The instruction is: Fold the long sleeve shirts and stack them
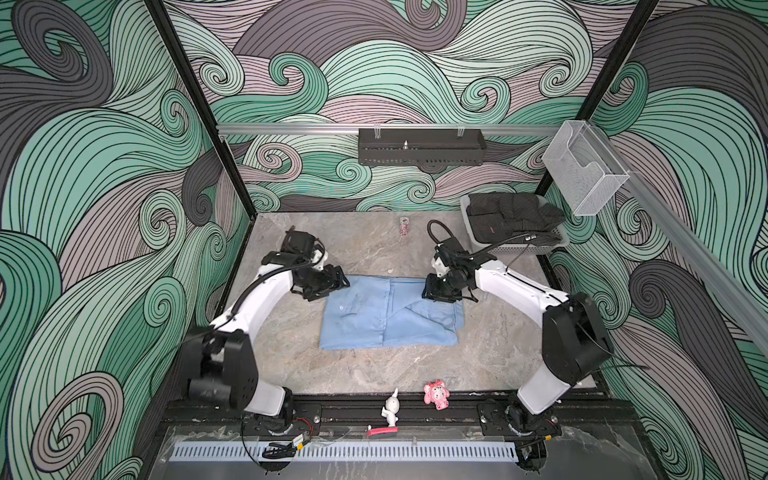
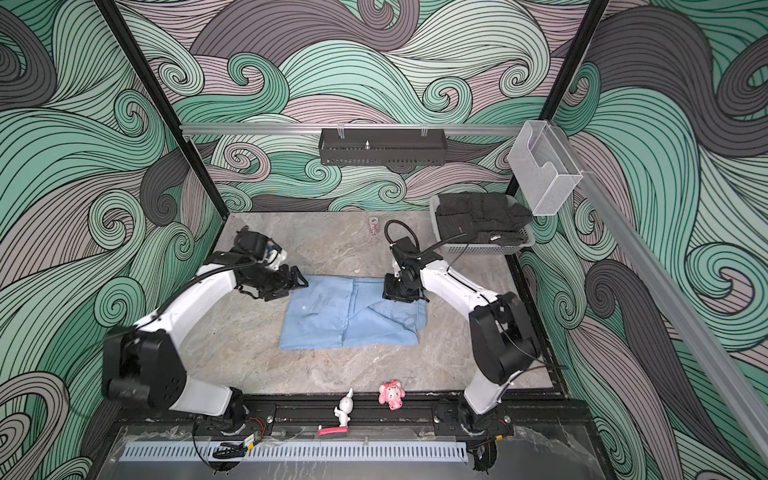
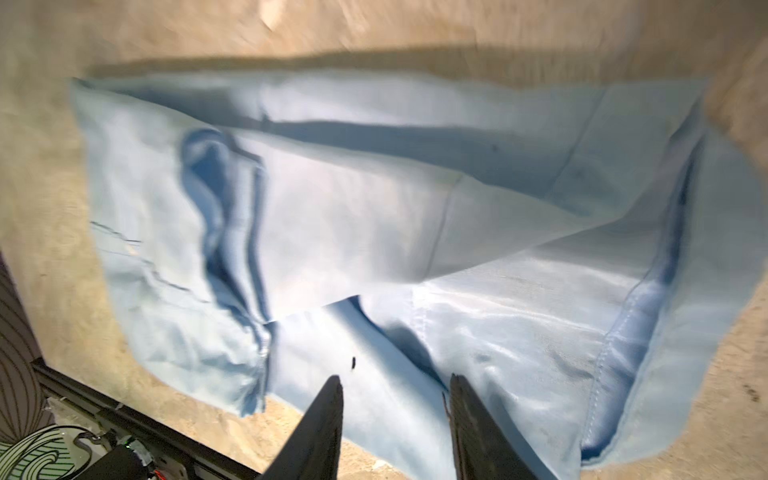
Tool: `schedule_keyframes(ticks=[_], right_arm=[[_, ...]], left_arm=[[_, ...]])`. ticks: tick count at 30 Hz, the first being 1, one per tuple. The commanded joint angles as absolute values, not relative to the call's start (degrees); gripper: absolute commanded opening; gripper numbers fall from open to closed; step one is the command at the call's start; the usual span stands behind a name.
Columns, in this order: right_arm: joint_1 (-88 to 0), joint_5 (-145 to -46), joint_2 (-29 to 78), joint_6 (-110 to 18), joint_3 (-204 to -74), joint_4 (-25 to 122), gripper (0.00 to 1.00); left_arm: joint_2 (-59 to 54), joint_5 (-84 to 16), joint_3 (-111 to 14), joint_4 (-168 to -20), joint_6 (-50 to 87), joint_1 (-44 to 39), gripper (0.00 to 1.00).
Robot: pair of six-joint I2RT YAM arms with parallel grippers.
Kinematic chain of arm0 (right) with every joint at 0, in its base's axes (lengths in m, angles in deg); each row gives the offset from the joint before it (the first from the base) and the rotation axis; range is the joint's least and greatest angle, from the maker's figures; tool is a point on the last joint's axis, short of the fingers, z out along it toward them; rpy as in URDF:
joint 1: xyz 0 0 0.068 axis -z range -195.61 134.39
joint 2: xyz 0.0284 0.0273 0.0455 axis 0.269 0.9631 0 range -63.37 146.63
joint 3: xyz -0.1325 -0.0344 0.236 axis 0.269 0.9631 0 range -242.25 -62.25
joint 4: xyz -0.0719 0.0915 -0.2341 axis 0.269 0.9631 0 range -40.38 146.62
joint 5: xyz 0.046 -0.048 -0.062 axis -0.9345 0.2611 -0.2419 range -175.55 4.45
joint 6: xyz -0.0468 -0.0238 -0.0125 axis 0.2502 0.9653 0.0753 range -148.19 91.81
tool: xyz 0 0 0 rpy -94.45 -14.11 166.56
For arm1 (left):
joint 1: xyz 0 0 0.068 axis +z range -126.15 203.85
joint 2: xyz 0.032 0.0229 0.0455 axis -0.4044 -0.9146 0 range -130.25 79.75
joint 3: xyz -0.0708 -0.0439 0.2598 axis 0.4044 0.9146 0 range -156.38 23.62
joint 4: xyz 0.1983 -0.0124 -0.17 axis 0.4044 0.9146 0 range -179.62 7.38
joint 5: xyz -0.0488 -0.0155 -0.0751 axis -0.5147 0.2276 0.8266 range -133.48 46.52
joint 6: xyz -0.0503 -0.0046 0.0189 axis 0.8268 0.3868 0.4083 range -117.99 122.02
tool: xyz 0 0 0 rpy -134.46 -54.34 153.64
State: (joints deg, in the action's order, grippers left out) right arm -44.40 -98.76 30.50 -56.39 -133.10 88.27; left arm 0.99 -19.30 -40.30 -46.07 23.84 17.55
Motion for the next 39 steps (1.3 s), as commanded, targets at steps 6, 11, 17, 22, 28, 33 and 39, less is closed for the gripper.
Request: schedule_keyframes(ticks=[6, 11, 17, 22, 28, 33, 39], right_arm=[[-55.3, -98.0, 38.0, -61.4, -141.1, 85.3, 0.43], [-59.4, -99.2, 46.2, -65.1, -142.7, 80.2, 0.43], [-59.7, -96.7, 54.2, -66.9, -142.5, 77.9, 0.24], [-59.0, -94.9, 57.7, -68.7, -140.5, 79.4, 0.12], [-58.5, -95.5, 59.6, -69.0, -139.0, 80.1, 0.09], [-58.2, -96.6, 59.4, -68.9, -137.8, 79.3, 0.09], [-58.1, -98.5, 59.8, -68.6, -137.7, 78.6, 0.09]], left_arm=[[-1.0, -16.9, -32.0, -50.9, 17.4, 27.6, 0.74], [-9.4, -14.2, -32.6, -49.2, 15.5, 29.0, 0.77], [-13.0, -11.7, -32.2, -50.8, 15.6, 29.1, 0.78], [-16.7, -10.2, -33.4, -49.4, 14.2, 29.2, 0.77], [-21.0, -9.5, -34.8, -48.0, 12.3, 29.1, 0.77], [-24.6, -8.4, -35.4, -48.1, 11.7, 29.1, 0.71], [-27.8, -2.9, -34.1, -49.6, 11.3, 29.0, 0.60]])
